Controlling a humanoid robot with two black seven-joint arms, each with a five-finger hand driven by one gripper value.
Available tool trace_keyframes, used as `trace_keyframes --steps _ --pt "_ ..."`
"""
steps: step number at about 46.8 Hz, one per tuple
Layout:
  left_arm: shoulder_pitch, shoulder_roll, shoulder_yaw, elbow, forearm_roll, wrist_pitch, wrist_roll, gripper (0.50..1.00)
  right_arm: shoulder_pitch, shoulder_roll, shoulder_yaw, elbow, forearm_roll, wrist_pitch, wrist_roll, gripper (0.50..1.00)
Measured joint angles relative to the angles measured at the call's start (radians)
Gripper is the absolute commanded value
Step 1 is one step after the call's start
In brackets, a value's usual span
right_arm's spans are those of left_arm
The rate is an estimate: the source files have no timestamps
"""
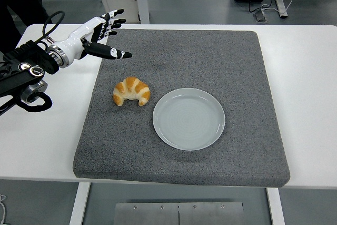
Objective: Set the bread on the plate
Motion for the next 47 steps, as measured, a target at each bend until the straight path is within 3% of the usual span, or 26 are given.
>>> trace_keyframes --steps 13,17,36,47 --pt "-0.01 0.029 0.0 -0.04 0.212 -0.177 -0.002 0.968 0.0 0.0 0.0 0.0 0.0 0.0 0.0 1.0" --pt "-0.011 0.029 0.0 -0.041 0.289 -0.207 -0.003 0.966 0.0 0.0 0.0 0.0 0.0 0.0 0.0 1.0" --pt "-0.008 0.031 0.0 -0.041 0.585 -0.202 -0.013 0.966 0.0 0.0 0.0 0.0 0.0 0.0 0.0 1.0" --pt "0.008 0.019 0.02 -0.04 0.681 -0.126 -0.013 0.966 0.0 0.0 0.001 0.0 0.0 0.0 0.0 1.0"
